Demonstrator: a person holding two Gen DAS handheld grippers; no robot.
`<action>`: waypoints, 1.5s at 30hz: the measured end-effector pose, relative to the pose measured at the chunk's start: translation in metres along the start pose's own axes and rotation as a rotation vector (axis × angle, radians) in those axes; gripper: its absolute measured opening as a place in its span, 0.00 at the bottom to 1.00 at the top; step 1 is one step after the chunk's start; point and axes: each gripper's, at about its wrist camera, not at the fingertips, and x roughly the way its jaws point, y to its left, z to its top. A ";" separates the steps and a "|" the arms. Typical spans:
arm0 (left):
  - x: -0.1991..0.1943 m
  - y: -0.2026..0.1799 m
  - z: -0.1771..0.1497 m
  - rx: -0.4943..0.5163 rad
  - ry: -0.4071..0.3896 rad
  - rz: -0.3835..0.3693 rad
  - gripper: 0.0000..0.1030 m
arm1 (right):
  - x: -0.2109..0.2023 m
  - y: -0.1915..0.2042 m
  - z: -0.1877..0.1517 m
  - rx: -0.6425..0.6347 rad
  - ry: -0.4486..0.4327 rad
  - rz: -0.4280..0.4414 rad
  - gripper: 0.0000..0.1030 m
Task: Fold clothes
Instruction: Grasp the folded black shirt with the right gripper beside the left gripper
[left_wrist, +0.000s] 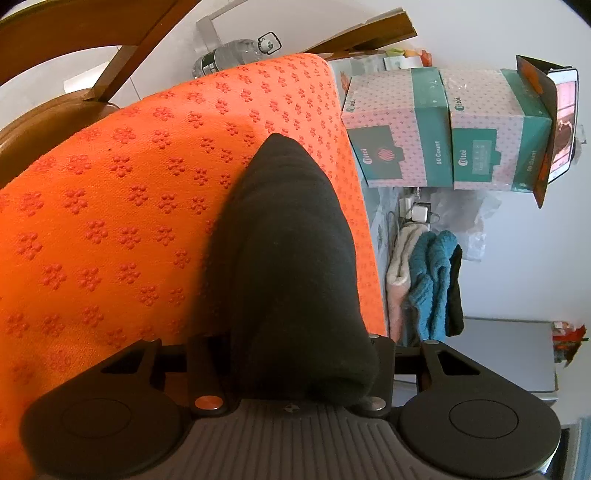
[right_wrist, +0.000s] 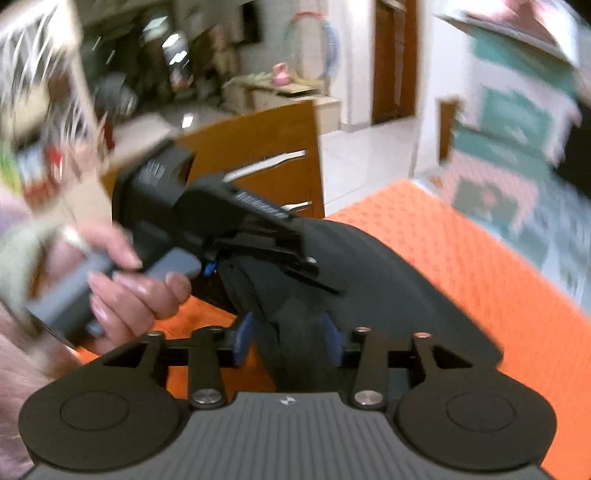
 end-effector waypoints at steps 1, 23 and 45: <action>0.000 0.000 0.000 0.003 -0.001 0.002 0.49 | -0.007 -0.012 -0.004 0.076 -0.014 -0.002 0.54; -0.003 -0.003 0.002 -0.156 0.011 -0.030 0.44 | 0.025 -0.130 -0.146 1.191 -0.165 0.140 0.70; -0.010 -0.031 -0.015 0.055 0.002 0.027 0.40 | 0.002 -0.101 -0.092 1.046 -0.230 0.012 0.25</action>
